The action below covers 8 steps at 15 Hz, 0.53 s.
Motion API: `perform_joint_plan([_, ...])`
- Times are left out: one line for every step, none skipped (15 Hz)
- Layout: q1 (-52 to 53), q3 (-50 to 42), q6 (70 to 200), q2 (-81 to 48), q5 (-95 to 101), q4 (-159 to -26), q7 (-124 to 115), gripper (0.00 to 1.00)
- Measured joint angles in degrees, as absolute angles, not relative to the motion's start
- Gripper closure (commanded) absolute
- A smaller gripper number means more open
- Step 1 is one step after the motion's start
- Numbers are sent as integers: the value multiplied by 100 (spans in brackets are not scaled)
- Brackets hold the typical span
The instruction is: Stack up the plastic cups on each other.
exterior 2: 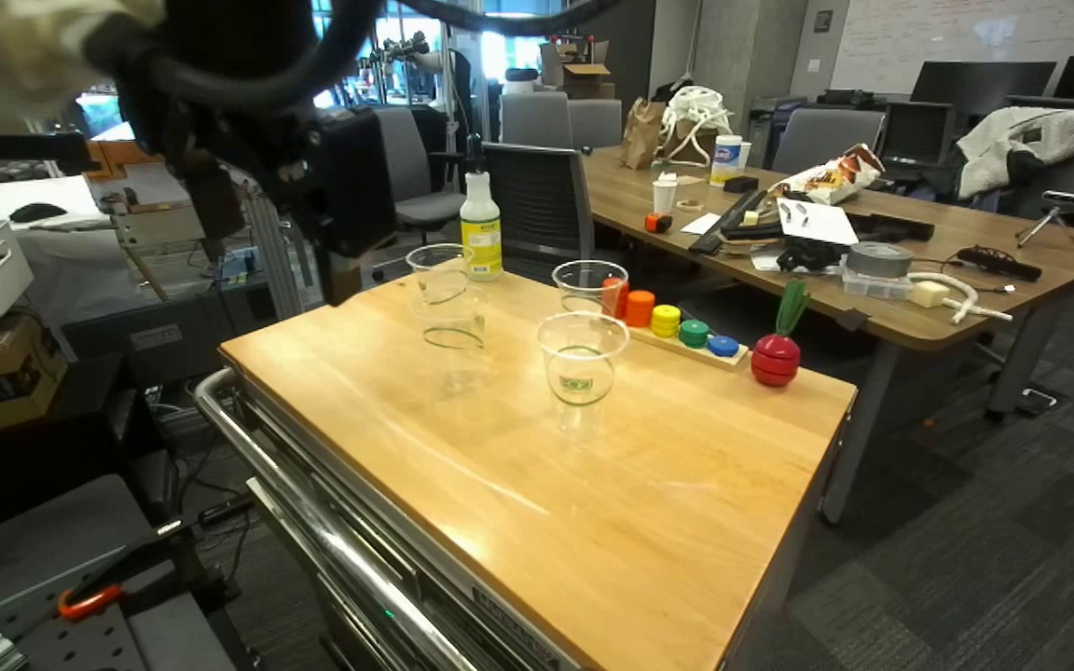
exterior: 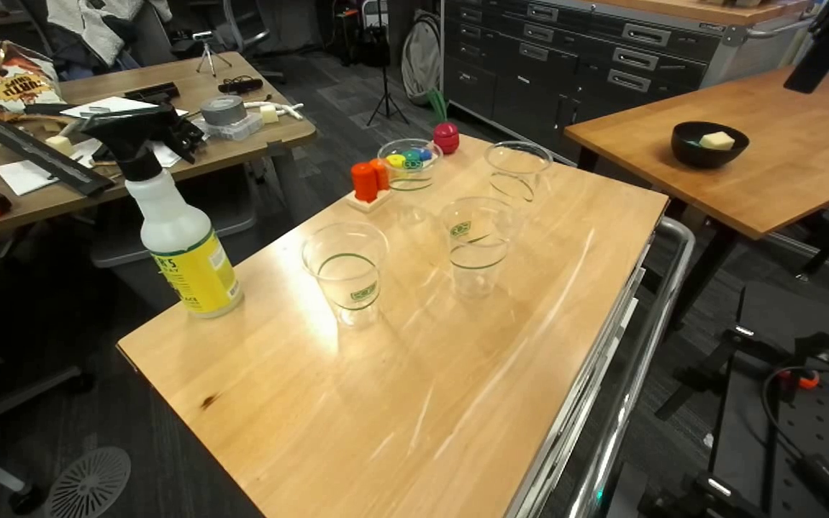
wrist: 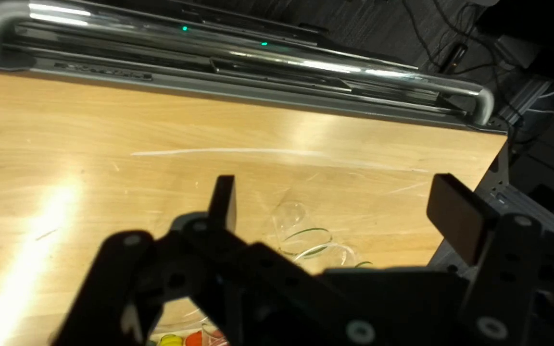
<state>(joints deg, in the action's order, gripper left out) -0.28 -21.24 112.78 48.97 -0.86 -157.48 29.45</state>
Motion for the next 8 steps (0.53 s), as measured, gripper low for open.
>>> perform_joint_plan([57,-2104,11481,4685,-135,-15641,2931,0])
perform_joint_plan([160,-2081,11694,4427,-191,-15500,2908,0])
perform_joint_plan([291,-2071,11907,4123,-237,-15317,2868,0])
perform_joint_plan([442,-2071,12127,3785,-270,-15105,2807,0])
perform_joint_plan([572,-2072,12332,3445,-278,-14889,2736,0])
perform_joint_plan([688,-2077,12531,3087,-285,-14660,2668,0])
perform_joint_plan([778,-2084,12683,2734,-287,-14430,2605,0])
perform_joint_plan([851,-2098,12789,2387,-296,-14198,2551,0])
